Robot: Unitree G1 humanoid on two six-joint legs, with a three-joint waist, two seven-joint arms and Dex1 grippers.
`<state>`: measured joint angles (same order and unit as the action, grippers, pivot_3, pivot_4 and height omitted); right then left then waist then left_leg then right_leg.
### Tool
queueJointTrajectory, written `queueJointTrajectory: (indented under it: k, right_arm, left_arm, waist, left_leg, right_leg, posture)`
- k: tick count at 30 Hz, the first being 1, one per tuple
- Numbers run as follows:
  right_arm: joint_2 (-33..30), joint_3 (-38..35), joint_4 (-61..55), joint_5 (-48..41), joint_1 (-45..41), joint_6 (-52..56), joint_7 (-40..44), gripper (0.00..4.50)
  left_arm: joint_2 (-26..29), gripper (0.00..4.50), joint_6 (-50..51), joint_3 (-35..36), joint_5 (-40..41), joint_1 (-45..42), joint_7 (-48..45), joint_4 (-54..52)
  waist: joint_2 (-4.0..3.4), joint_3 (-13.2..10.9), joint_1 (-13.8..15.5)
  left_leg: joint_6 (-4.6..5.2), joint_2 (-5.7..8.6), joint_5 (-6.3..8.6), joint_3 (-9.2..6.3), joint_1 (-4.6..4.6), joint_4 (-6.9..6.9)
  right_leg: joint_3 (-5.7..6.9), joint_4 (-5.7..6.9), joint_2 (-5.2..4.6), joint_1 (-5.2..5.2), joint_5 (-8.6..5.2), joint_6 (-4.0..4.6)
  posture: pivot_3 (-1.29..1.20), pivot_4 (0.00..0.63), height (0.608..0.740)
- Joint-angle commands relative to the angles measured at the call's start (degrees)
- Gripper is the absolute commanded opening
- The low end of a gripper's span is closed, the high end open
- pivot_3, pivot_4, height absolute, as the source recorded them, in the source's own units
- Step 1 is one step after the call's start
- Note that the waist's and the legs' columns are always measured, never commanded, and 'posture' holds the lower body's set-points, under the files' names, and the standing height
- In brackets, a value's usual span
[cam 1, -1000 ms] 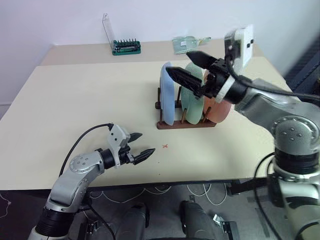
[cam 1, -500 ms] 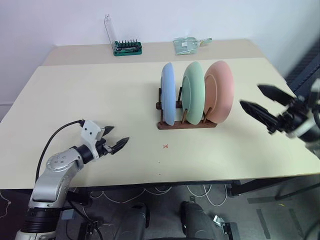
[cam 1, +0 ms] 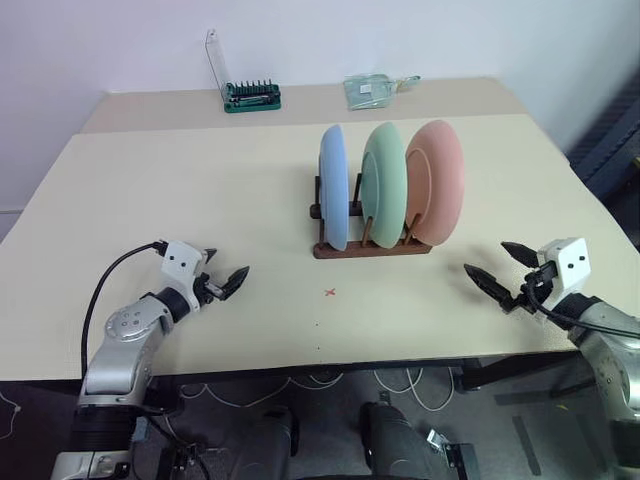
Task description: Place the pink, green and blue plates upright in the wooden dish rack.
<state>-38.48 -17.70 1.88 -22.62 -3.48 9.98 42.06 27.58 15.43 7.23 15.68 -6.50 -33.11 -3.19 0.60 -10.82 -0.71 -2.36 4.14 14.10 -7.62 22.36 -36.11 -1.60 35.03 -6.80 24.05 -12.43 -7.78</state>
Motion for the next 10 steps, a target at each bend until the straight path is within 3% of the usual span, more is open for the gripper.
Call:
queueJointTrajectory:
  k: [1,10]
  right_arm:
    - [1.6,1.5,4.1,1.6,-2.6,-3.8,0.8,4.46]
    - [2.7,3.5,7.0,2.9,-6.2,-4.7,0.5,4.46]
  left_arm:
    - [-0.8,4.18,-0.1,0.0,-0.2,0.9,1.5,-4.3]
    - [-3.6,4.18,-1.0,-0.2,-2.0,0.8,5.7,-4.5]
  waist:
    - [0.00,0.0,0.0]
    - [-0.02,0.0,0.0]
  left_leg:
    - [0.00,0.01,0.00,0.00,0.00,-0.01]
    - [0.00,0.01,0.00,-0.03,-0.03,0.01]
  right_leg:
    - [0.00,0.00,0.00,-0.01,0.00,0.00]
    - [0.00,0.03,0.01,-0.01,0.00,0.00]
  posture:
    - [0.00,0.150,0.740]
    - [0.00,0.150,0.740]
